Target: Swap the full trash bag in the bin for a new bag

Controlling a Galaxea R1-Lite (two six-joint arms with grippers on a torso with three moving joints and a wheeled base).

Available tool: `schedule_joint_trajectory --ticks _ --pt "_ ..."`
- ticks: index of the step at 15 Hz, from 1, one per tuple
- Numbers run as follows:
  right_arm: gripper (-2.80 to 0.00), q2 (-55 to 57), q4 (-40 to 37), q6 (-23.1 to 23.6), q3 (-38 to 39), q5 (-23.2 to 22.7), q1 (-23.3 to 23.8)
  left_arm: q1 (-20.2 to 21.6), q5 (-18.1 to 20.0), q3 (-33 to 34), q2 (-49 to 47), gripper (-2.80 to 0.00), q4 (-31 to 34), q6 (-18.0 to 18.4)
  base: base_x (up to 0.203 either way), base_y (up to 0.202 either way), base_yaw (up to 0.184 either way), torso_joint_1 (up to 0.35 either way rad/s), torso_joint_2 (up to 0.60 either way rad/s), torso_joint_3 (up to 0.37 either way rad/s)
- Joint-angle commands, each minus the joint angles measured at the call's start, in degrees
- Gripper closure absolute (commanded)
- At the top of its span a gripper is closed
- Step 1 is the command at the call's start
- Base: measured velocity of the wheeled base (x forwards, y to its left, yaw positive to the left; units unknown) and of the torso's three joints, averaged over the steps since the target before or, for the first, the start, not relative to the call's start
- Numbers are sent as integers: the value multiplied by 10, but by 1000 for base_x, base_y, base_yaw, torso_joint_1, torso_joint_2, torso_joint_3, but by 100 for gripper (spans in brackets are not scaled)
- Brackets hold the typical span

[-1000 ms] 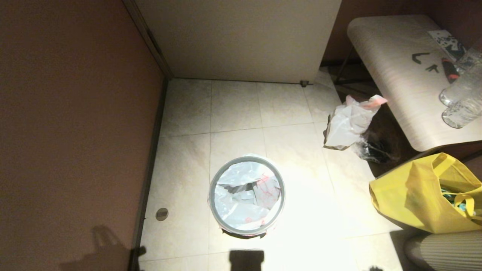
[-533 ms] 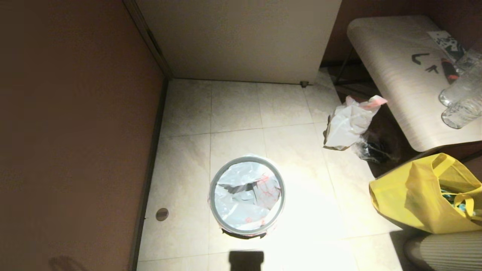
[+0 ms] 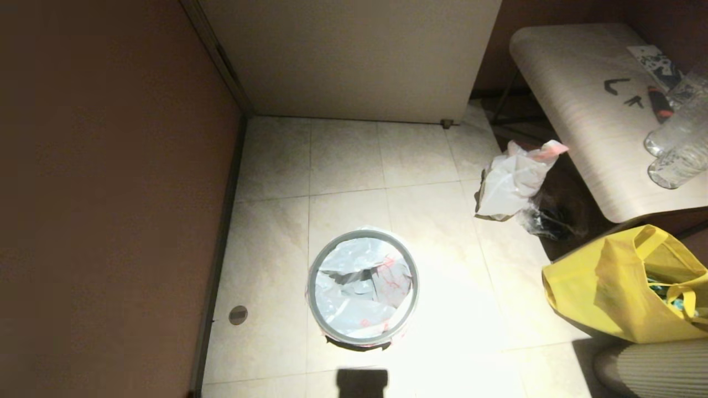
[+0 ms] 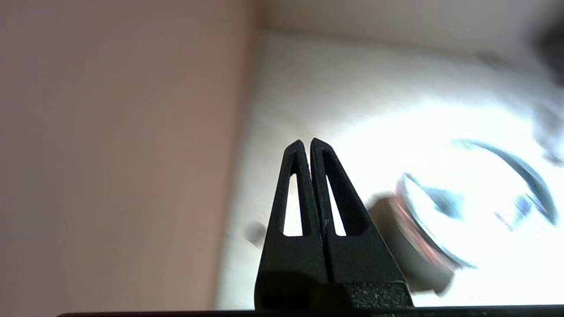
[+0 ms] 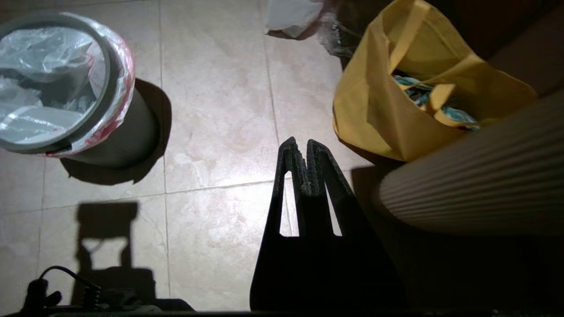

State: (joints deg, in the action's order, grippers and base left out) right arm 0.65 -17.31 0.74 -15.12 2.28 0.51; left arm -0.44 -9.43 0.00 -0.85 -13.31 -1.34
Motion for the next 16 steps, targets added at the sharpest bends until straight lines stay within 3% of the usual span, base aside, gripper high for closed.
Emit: schedule_joint_trajectory --ticks 1,4,8,16 --pt "0 -6 124 17 105 -18 0 0 70 11 8 0 32 -1 0 0 0 0 0 0" --pt "0 -6 199 35 151 -48 -7 0 99 8 8 0 94 10 0 0 0 0 0 0" --pt "0 -6 165 33 150 -46 -6 0 104 6 8 0 127 51 0 0 0 0 0 0" --pt "0 -6 169 28 151 -46 -5 0 104 7 8 0 124 49 0 0 0 0 0 0"
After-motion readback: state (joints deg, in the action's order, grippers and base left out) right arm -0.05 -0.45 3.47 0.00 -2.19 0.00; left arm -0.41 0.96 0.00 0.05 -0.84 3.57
